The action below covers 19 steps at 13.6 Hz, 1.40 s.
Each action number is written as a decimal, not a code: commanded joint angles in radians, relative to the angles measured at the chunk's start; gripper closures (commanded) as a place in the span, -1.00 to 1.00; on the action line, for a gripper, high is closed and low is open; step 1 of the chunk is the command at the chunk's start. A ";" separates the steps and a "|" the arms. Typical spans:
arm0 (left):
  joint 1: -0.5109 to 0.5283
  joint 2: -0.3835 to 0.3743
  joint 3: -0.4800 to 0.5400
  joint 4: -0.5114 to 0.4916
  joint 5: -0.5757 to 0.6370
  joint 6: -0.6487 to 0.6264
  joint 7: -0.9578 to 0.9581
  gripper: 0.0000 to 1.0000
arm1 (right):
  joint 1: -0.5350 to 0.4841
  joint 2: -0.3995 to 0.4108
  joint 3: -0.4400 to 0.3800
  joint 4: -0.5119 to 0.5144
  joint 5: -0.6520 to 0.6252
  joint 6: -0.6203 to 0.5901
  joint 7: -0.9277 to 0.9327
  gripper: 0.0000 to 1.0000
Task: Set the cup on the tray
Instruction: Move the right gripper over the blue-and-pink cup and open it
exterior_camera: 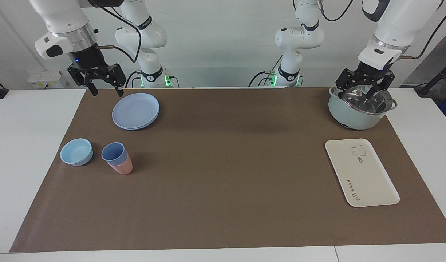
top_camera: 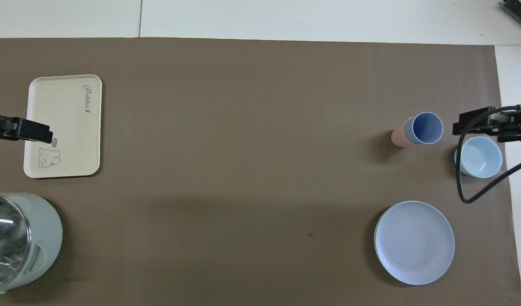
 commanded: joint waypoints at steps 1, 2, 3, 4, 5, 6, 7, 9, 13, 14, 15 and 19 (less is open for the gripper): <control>0.003 -0.021 -0.001 -0.020 0.014 0.000 0.004 -1.00 | -0.060 0.018 0.001 -0.014 0.020 0.041 0.157 -0.80; 0.003 -0.021 -0.001 -0.020 0.014 0.000 0.004 -1.00 | -0.090 0.027 0.001 -0.018 0.031 0.068 0.208 -0.80; 0.003 -0.021 -0.001 -0.022 0.014 0.000 0.004 -1.00 | -0.117 0.047 0.001 -0.020 0.052 0.085 0.246 -0.80; 0.003 -0.021 -0.001 -0.020 0.014 0.000 0.004 -1.00 | -0.135 0.073 0.001 -0.020 0.057 0.117 0.289 -0.80; 0.003 -0.021 -0.001 -0.022 0.014 0.000 0.004 -1.00 | -0.149 0.102 -0.001 -0.026 0.054 0.192 0.338 -0.80; 0.003 -0.021 -0.001 -0.020 0.014 0.000 0.004 -1.00 | -0.169 0.142 0.001 -0.023 0.054 0.229 0.369 -0.80; 0.003 -0.021 -0.001 -0.020 0.014 0.000 0.004 -1.00 | -0.189 0.178 0.001 -0.020 0.058 0.243 0.395 -0.80; 0.003 -0.021 -0.001 -0.020 0.014 0.000 0.004 -1.00 | -0.233 0.241 0.002 -0.008 0.099 0.262 0.423 -0.81; 0.003 -0.021 -0.001 -0.020 0.014 0.000 0.004 -1.00 | -0.287 0.363 0.001 0.009 0.247 0.274 0.429 -0.82; 0.003 -0.021 -0.001 -0.020 0.014 0.000 0.004 -1.00 | -0.302 0.404 0.001 0.036 0.265 0.265 0.428 -0.82; 0.003 -0.021 -0.001 -0.020 0.014 0.000 0.004 -1.00 | -0.322 0.435 0.001 0.052 0.288 0.260 0.429 -0.83; 0.003 -0.021 -0.001 -0.022 0.014 0.000 0.004 -1.00 | -0.344 0.617 0.001 0.170 0.353 0.169 0.446 -0.86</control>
